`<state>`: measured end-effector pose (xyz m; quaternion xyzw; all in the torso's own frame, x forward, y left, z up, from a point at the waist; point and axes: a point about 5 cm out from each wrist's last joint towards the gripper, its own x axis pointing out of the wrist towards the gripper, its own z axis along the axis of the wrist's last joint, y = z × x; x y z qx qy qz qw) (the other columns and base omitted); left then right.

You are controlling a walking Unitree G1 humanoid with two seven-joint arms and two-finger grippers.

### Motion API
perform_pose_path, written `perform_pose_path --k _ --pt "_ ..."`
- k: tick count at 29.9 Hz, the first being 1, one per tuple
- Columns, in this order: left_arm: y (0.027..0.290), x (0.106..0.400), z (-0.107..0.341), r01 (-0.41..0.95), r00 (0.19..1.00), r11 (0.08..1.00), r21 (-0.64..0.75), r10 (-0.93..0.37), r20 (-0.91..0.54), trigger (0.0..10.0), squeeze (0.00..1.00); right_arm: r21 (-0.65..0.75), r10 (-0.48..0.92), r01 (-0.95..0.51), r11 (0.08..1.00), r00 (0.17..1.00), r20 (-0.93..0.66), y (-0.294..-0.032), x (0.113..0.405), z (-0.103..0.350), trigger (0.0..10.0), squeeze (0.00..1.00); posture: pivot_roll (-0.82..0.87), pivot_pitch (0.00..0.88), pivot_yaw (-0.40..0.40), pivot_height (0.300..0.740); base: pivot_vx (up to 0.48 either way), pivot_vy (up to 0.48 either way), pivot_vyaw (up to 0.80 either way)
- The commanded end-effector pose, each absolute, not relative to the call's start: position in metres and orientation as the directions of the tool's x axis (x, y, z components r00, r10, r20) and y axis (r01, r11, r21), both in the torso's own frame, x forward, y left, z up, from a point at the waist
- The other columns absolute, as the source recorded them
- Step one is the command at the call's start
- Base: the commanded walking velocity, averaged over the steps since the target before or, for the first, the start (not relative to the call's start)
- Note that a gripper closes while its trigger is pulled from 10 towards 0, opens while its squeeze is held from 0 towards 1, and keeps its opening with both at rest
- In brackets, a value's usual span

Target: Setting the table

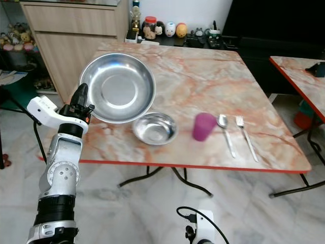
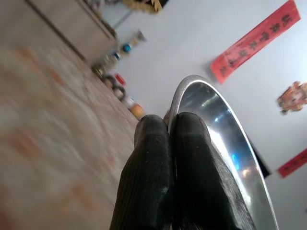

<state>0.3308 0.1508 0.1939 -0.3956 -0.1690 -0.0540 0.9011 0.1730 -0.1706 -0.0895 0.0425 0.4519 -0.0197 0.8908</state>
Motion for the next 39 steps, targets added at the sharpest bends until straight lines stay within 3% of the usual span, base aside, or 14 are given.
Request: perform_pose_path --k 1,39 --pt "0.1515 0.3311 0.2045 0.258 0.923 0.694 -0.672 0.028 0.383 10.0 0.0 0.061 -0.005 0.088 0.994 0.6 -0.8 -0.1717 0.1762 -0.0879 10.0 0.0 0.14 0.0 -0.092 0.74 0.0 -0.465 0.0" --pt "0.1484 0.3325 0.2054 0.254 0.926 0.712 -0.654 0.017 0.378 10.0 0.0 0.058 -0.007 0.088 0.994 0.602 -0.798 -0.1709 0.1768 -0.0877 10.0 0.0 0.13 0.0 -0.083 0.74 0.0 -0.452 0.0"
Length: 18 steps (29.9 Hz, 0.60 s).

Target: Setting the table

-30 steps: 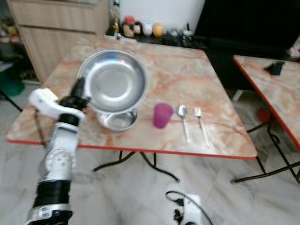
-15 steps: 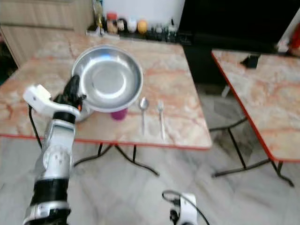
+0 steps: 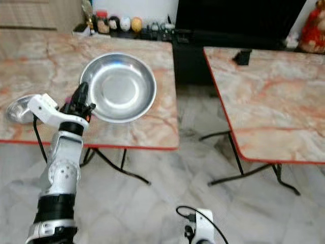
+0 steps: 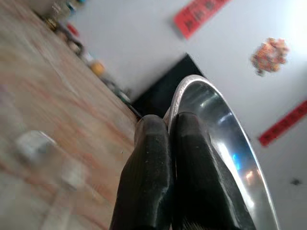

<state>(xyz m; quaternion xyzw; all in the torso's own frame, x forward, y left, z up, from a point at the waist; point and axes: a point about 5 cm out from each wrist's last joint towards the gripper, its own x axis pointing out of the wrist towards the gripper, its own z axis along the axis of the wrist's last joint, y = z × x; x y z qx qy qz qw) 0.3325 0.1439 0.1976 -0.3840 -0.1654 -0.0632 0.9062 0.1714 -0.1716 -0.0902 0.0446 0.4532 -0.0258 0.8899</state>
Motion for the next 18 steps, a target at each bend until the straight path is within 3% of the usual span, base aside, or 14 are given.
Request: perform_pose_path --k 1,18 --pt "0.1483 0.3326 0.2051 0.253 0.926 0.712 -0.655 0.017 0.376 10.0 0.0 0.06 -0.006 0.089 0.994 0.602 -0.799 -0.1708 0.1767 -0.0878 10.0 0.0 0.13 0.0 -0.083 0.74 0.0 -0.442 0.0" --pt "0.149 0.3332 0.1995 0.235 0.935 0.735 -0.636 0.007 0.354 10.0 0.0 0.07 -0.012 0.112 0.991 0.6 -0.8 -0.1701 0.176 -0.0882 10.0 0.0 0.12 0.0 -0.073 0.74 0.0 -0.442 0.0"
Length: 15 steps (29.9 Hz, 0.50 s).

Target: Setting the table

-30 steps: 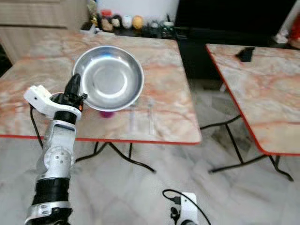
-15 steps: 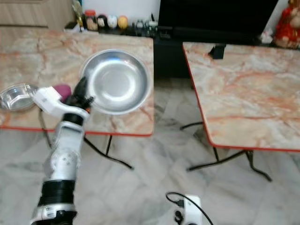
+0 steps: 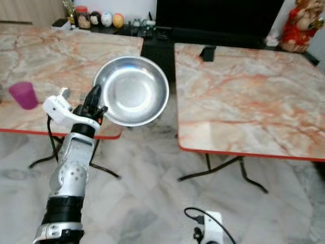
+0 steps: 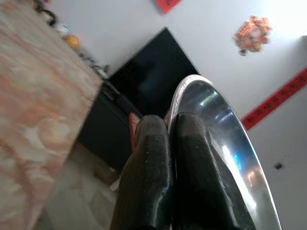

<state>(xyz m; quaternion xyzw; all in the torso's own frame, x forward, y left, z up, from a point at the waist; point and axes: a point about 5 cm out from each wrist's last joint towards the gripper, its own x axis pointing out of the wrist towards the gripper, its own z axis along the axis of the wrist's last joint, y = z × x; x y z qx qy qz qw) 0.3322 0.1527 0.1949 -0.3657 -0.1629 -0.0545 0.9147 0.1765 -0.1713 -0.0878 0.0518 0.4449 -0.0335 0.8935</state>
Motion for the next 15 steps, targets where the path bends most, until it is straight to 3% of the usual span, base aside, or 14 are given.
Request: perform_pose_path --k 1,15 --pt "0.1498 0.3331 0.1989 0.233 0.936 0.737 -0.634 0.006 0.351 10.0 0.0 0.072 -0.011 0.113 0.991 0.6 -0.8 -0.1695 0.1759 -0.0883 10.0 0.0 0.12 0.0 -0.067 0.74 0.0 -0.442 0.0" --pt "0.1472 0.3356 0.199 0.234 0.939 0.744 -0.626 -0.006 0.344 10.0 0.0 0.068 -0.019 0.12 0.991 0.605 -0.796 -0.1673 0.1763 -0.0881 10.0 0.0 0.11 0.0 -0.057 0.74 0.0 -0.442 0.0"
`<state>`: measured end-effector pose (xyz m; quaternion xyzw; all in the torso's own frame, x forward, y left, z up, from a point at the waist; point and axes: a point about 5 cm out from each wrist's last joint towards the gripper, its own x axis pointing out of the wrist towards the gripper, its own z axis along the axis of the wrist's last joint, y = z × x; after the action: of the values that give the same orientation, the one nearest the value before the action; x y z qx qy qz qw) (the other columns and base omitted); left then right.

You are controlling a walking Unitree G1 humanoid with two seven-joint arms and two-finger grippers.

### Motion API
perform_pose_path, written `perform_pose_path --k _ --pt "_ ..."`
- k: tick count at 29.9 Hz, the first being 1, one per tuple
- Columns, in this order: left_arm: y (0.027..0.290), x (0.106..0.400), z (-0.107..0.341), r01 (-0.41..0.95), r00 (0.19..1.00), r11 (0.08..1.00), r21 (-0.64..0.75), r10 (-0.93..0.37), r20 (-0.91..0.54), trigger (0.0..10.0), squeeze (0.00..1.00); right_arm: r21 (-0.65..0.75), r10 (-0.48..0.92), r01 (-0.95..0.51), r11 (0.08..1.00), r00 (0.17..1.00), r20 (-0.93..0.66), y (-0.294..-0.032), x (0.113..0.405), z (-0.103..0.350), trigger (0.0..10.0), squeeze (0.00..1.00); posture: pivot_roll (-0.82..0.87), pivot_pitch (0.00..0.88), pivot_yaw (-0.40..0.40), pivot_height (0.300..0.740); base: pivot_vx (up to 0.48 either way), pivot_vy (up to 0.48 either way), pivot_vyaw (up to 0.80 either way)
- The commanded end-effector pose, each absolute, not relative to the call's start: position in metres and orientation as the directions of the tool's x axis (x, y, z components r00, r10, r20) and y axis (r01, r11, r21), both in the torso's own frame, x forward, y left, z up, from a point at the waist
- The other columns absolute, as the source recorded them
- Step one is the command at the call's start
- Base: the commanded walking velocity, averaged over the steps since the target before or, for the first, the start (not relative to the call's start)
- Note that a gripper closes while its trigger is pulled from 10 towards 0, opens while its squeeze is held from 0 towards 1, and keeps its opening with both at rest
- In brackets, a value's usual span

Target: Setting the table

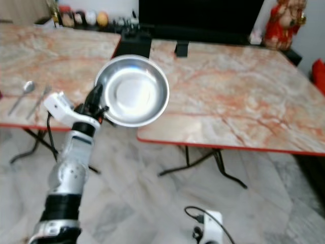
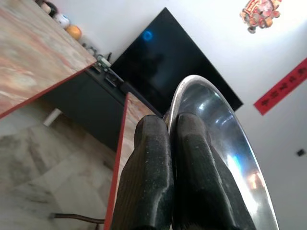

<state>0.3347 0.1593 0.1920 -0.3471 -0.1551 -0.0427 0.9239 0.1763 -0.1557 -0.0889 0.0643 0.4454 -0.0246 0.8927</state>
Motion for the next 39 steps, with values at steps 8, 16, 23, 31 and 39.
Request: perform_pose_path --k 8,16,23,31,39 --pt "0.149 0.336 0.197 0.216 0.943 0.753 -0.621 0.005 0.334 10.0 0.0 0.065 -0.02 0.118 0.991 0.605 -0.796 -0.168 0.176 -0.088 10.0 0.0 0.11 0.0 -0.064 0.74 0.0 -0.441 0.0" --pt "0.151 0.335 0.196 0.208 0.944 0.761 -0.615 0.009 0.33 10.0 0.0 0.064 -0.021 0.118 0.991 0.607 -0.795 -0.168 0.177 -0.088 10.0 0.0 0.12 0.0 -0.065 0.74 0.0 -0.442 0.0" --pt "0.145 0.336 0.194 0.225 0.945 0.764 -0.605 -0.019 0.328 10.0 0.0 0.062 -0.025 0.124 0.99 0.604 -0.796 -0.168 0.175 -0.088 10.0 0.0 0.1 0.0 -0.059 0.74 0.069 -0.406 0.0" --pt "0.141 0.337 0.193 0.228 0.948 0.781 -0.581 -0.042 0.316 10.0 0.0 0.062 -0.037 0.143 0.988 0.6 -0.799 -0.169 0.174 -0.089 10.0 0.0 0.1 0.0 -0.06 0.74 0.0 0.0 0.0" --pt "0.144 0.336 0.192 0.238 0.941 0.794 -0.56 -0.047 0.334 10.0 0.0 0.062 -0.043 0.154 0.986 0.6 -0.799 -0.17 0.174 -0.089 10.0 0.0 0.1 0.0 -0.06 0.74 0.0 0.0 0.0"
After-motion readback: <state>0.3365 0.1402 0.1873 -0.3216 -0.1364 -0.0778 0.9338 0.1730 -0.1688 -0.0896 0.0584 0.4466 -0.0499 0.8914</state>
